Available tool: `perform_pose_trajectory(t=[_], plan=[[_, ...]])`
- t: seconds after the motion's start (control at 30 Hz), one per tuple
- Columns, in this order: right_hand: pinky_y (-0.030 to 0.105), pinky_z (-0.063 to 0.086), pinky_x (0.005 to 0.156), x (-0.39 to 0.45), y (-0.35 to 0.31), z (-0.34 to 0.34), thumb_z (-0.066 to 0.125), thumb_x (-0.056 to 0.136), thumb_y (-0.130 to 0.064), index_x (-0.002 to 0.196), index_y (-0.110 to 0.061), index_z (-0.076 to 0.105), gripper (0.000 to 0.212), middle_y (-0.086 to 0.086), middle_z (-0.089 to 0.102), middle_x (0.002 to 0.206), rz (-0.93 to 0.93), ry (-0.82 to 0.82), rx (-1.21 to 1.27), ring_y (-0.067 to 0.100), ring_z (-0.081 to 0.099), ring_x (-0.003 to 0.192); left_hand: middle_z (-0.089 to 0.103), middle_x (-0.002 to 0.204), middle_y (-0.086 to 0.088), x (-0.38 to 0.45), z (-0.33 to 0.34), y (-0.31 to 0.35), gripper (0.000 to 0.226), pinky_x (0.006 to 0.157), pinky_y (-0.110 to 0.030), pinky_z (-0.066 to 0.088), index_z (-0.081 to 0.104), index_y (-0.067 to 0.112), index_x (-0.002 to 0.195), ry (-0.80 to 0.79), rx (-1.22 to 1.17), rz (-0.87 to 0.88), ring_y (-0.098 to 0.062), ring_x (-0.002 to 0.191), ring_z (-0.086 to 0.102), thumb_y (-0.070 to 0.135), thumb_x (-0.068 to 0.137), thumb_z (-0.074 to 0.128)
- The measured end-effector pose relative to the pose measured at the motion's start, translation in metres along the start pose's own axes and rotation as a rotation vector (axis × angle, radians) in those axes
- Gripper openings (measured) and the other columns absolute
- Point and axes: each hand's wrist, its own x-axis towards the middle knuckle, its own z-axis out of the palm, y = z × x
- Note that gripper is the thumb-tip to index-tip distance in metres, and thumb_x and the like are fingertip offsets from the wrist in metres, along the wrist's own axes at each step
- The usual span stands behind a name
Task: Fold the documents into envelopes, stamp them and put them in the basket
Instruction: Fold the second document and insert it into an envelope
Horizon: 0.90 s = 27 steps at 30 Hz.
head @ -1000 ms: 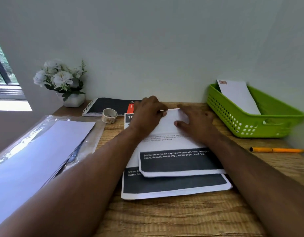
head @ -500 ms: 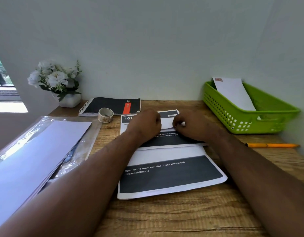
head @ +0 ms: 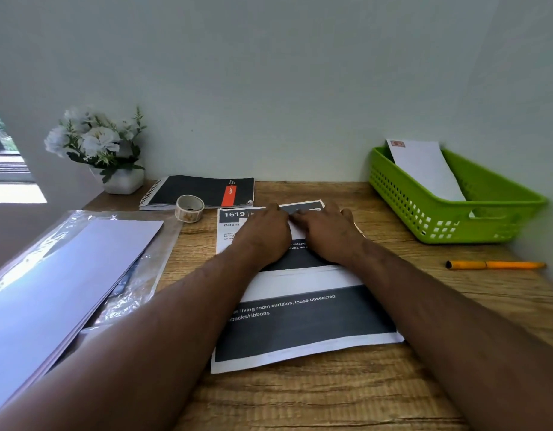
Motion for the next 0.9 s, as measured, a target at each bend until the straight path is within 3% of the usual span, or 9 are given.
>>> perform_pose_trajectory(t=[0.1,0.27,0.63,0.73,0.9], plan=[[0.052,0.024,0.100,-0.003,-0.002,0.001,0.030,0.097,-0.027,0.143,-0.037,0.034,0.047,-0.017,0.040,0.145,0.020,-0.017,0.034,0.034,0.029,0.131,0.057,0.117,-0.013,0.001,-0.002,0.002,0.030,0.092,-0.039,0.042,0.060,0.008,0.113,-0.050,0.010,0.003,-0.031,0.109,0.056,0.014,0.096,0.037],[0.051,0.028,0.099,-0.006,-0.007,0.000,0.025,0.100,-0.044,0.136,-0.033,0.043,0.042,-0.003,0.040,0.139,0.052,0.044,-0.022,0.033,0.036,0.126,0.058,0.119,-0.013,0.003,-0.003,0.002,0.029,0.094,-0.041,0.040,0.057,0.006,0.112,-0.080,0.045,0.014,-0.031,0.112,0.055,0.017,0.097,0.035],[0.051,0.029,0.098,-0.004,-0.013,-0.002,0.034,0.097,-0.032,0.127,-0.030,0.053,0.036,0.000,0.044,0.133,0.127,0.054,-0.011,0.034,0.038,0.123,0.055,0.128,-0.014,0.003,-0.005,0.003,0.037,0.099,-0.042,0.042,0.054,0.005,0.128,-0.102,0.073,0.012,-0.032,0.117,0.054,0.015,0.098,0.034],[0.049,0.031,0.098,-0.005,0.003,-0.004,0.039,0.089,-0.024,0.122,-0.022,0.057,0.037,0.004,0.046,0.133,0.240,0.052,-0.065,0.035,0.041,0.122,0.053,0.134,-0.013,0.002,-0.006,0.003,0.039,0.103,-0.042,0.040,0.053,0.004,0.130,-0.110,0.056,-0.016,-0.032,0.121,0.051,0.016,0.099,0.033],[0.050,0.030,0.099,-0.007,0.036,-0.002,0.035,0.090,-0.029,0.123,-0.030,0.057,0.040,0.004,0.045,0.138,0.371,0.028,0.007,0.035,0.040,0.125,0.052,0.135,-0.013,0.000,-0.006,0.002,0.038,0.103,-0.042,0.039,0.052,0.003,0.129,-0.123,0.031,-0.014,-0.033,0.122,0.050,0.017,0.100,0.031]])
